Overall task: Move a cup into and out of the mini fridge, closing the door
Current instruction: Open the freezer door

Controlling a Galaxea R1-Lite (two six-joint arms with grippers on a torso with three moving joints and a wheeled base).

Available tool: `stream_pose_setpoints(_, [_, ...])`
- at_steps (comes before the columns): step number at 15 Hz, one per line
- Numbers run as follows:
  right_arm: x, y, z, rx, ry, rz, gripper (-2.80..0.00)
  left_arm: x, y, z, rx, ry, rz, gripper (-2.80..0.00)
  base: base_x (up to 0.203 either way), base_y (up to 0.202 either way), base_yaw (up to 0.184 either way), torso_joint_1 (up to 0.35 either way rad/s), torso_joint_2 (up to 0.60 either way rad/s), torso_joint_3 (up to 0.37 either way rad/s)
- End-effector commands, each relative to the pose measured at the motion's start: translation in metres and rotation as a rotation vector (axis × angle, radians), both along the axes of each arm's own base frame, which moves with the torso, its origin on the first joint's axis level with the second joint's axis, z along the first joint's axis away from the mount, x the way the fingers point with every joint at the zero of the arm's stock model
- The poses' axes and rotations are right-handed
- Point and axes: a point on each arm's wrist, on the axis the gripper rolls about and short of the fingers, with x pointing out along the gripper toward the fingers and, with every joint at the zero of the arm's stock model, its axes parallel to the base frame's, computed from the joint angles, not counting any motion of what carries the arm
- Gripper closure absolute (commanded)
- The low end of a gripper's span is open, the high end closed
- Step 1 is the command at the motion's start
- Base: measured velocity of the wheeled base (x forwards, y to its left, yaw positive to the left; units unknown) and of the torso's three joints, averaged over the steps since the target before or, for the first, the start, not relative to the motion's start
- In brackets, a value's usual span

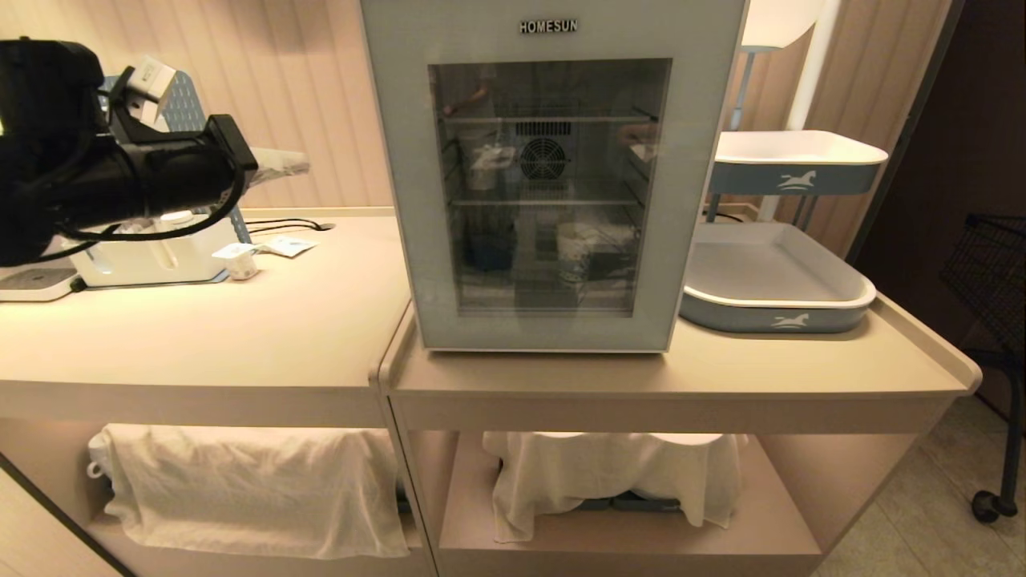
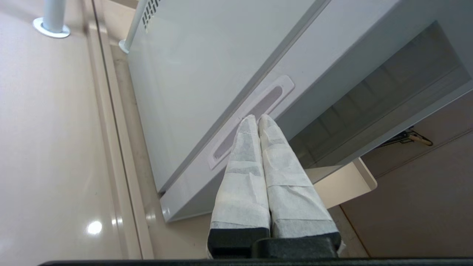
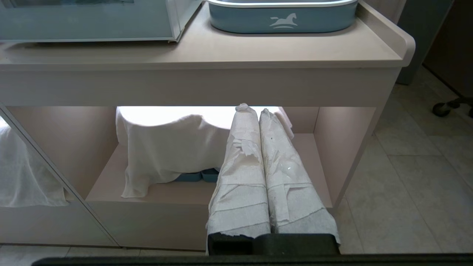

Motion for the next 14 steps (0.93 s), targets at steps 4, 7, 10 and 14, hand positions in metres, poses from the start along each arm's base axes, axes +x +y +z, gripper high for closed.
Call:
stream_pose_setpoints(4, [0.000,0.000,0.000,-0.001,0.000,0.001,0.00,0.033,-0.018,-0.029,0.001,0.010,-0.050,0.00,0.000,0.000,0.000,0.000,0.00,0.000])
stream_pose_setpoints(7, [0.000,0.000,0.000,-0.001,0.000,0.001,0.00,0.034,-0.019,-0.032,-0.010,0.015,-0.048,0.00,0.000,0.000,0.000,0.000,0.00,0.000])
stream_pose_setpoints(10, [0.000,0.000,0.000,-0.001,0.000,0.001,0.00,0.034,-0.019,-0.031,-0.022,0.021,-0.048,0.00,0.000,0.000,0.000,0.000,0.00,0.000])
stream_pose_setpoints(14, [0.000,0.000,0.000,-0.001,0.000,0.002,0.00,0.028,-0.020,-0.029,-0.029,0.034,-0.049,0.00,0.000,0.000,0.000,0.000,0.00,0.000])
